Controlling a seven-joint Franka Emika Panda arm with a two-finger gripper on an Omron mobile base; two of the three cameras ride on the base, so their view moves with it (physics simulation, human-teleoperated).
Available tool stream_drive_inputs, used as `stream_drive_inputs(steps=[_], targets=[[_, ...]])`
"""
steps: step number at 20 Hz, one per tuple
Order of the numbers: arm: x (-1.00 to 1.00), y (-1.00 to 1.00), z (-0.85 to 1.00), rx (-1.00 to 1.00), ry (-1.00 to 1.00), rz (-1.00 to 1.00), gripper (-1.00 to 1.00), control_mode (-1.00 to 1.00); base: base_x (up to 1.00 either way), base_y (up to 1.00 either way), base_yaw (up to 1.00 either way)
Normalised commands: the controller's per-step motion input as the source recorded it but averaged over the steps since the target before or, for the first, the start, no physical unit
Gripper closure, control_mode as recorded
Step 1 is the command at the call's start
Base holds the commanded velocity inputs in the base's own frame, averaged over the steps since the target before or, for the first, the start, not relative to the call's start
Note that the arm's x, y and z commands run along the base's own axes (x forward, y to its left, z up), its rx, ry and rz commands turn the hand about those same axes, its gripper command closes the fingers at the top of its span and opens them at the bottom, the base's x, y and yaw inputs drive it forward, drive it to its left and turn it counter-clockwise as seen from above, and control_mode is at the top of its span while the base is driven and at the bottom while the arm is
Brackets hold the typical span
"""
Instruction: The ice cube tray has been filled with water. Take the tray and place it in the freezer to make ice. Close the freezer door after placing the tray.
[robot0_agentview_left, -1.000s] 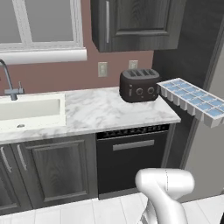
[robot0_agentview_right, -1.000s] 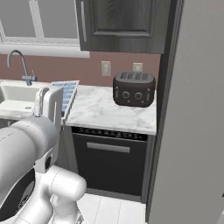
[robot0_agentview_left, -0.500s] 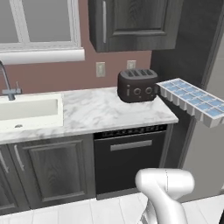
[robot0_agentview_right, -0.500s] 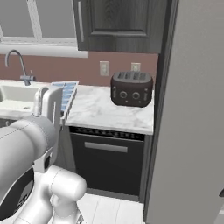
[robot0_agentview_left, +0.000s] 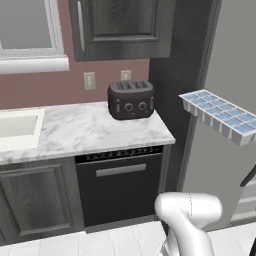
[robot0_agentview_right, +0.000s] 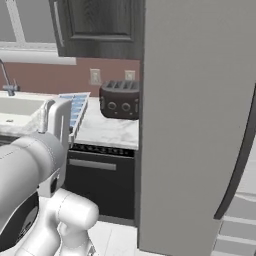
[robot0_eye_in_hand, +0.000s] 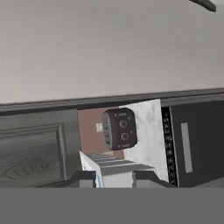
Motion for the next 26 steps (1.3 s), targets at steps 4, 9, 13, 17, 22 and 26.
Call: stream_drive_inputs(steps=[4, 9, 13, 17, 22, 26], targets=[[0.0, 0.0, 0.0, 0.0, 0.0, 0.0, 1.0, 1.0, -0.08, -0.73, 0.0], [0.0, 0.0, 0.0, 0.0, 0.0, 0.0, 1.0, 1.0, -0.07, -0.71, 0.0], [0.0, 0.0, 0.0, 0.0, 0.0, 0.0, 1.0, 1.0, -0.05, -0.65, 0.0], [0.0, 0.0, 0.0, 0.0, 0.0, 0.0, 1.0, 1.0, -0.02, -0.61, 0.0], [0.0, 0.0, 0.0, 0.0, 0.0, 0.0, 1.0, 1.0, 0.0, -0.46, 0.0], [0.0, 0.0, 0.0, 0.0, 0.0, 0.0, 1.0, 1.0, 0.0, -0.26, 0.0]])
